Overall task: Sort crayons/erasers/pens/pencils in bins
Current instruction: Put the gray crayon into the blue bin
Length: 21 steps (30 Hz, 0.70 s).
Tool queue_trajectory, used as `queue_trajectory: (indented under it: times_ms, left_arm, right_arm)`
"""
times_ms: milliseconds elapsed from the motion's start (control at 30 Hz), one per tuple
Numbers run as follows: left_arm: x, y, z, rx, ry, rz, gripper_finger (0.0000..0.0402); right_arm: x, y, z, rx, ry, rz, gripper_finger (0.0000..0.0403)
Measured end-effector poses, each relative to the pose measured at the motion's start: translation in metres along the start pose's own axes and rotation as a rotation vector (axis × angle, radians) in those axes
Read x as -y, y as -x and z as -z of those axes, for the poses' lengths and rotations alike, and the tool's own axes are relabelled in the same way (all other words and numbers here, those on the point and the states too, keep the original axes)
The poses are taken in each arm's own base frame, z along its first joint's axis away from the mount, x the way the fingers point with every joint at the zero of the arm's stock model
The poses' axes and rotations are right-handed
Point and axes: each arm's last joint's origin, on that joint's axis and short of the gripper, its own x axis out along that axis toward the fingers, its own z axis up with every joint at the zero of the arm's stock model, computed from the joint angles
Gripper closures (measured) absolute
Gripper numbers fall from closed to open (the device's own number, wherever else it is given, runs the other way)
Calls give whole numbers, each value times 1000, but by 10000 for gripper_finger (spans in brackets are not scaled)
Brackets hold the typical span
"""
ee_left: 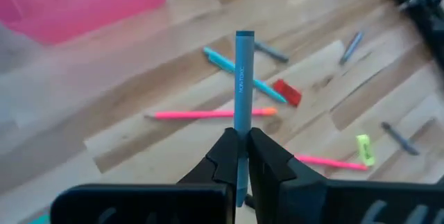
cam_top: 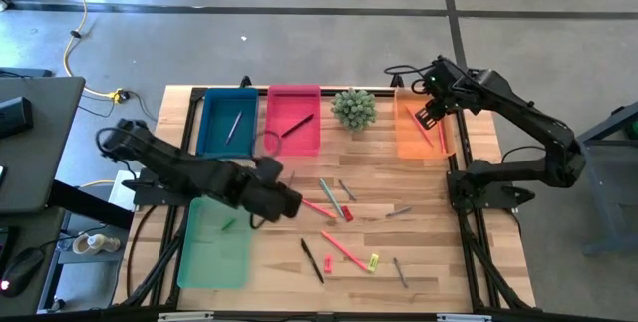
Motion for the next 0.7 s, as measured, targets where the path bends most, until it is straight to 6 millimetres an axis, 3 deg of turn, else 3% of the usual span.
queue_trajectory:
  times_ms: [367, 700]
  left_arm:
    - [-24, 46, -28, 117, 11, 106, 398]
    - [-45, 65, -44, 147, -49, 105, 398]
  right_arm:
    - [-1, 0, 1, -5, -3, -17, 279]
    - [-1, 0, -1, 8, -80, -24, 279]
